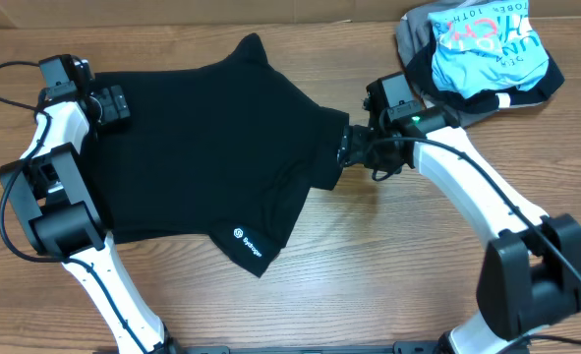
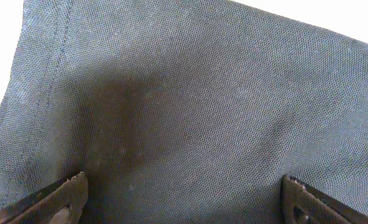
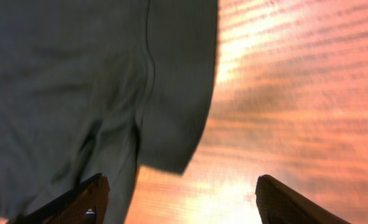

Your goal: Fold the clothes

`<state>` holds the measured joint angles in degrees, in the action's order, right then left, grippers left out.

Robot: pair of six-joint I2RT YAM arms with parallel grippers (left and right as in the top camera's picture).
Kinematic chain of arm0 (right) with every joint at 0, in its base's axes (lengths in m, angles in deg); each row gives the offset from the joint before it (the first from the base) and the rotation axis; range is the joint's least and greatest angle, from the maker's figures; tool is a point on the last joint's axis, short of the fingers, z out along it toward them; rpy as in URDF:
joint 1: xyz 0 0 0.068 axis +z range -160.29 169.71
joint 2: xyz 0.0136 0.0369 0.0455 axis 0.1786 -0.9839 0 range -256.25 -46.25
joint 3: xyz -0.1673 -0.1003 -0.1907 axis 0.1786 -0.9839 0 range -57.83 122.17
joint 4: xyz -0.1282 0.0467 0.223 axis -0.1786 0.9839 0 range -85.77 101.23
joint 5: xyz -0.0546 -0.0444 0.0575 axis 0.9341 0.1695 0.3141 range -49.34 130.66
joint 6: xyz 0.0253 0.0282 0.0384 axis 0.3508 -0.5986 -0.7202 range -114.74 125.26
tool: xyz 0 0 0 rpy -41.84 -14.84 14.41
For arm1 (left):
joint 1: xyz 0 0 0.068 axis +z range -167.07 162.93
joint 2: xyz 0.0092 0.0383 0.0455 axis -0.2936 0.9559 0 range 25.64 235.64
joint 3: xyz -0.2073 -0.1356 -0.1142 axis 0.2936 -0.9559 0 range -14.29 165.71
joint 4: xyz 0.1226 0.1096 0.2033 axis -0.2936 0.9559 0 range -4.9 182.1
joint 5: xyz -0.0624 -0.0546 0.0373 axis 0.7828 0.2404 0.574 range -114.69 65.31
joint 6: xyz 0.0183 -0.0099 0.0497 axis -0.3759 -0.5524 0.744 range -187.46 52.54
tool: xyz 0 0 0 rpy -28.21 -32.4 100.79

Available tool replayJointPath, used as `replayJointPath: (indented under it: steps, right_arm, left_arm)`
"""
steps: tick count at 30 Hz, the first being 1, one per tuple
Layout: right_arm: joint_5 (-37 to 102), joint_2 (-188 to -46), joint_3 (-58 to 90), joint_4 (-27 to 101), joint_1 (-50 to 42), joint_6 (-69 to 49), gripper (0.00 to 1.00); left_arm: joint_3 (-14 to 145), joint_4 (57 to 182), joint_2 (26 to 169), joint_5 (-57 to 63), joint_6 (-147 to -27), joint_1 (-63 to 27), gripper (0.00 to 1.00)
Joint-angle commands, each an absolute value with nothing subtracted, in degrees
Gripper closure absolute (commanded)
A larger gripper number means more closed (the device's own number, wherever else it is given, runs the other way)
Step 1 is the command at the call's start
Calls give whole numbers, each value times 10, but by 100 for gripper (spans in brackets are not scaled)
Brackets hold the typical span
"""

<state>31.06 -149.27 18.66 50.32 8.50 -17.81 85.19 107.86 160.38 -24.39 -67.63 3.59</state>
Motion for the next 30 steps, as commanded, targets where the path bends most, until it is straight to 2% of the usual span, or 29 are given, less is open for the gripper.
replayJointPath:
  steps: [1,10,18,24,30]
  right_arm:
    - [314,-1518,194,485,85,-168,22]
    - [303,-1520,194,477,116,-168,25]
    - [303,-1557,194,395,159,-110,27]
    - [296,-1616,194,354,161,-75,27]
    - [297,-1641,194,348,160,-65,26]
  left_arm:
    - [816,1135,1653,-274,-688,38,0]
    - [965,1320,1609,-232,-688,25,0]
    - [1148,1514,1577,-165,-688,17,0]
    - [1225,1544,1550,-169,-688,12,0]
    - [1234,1545,1513,-154,-690,9,0]
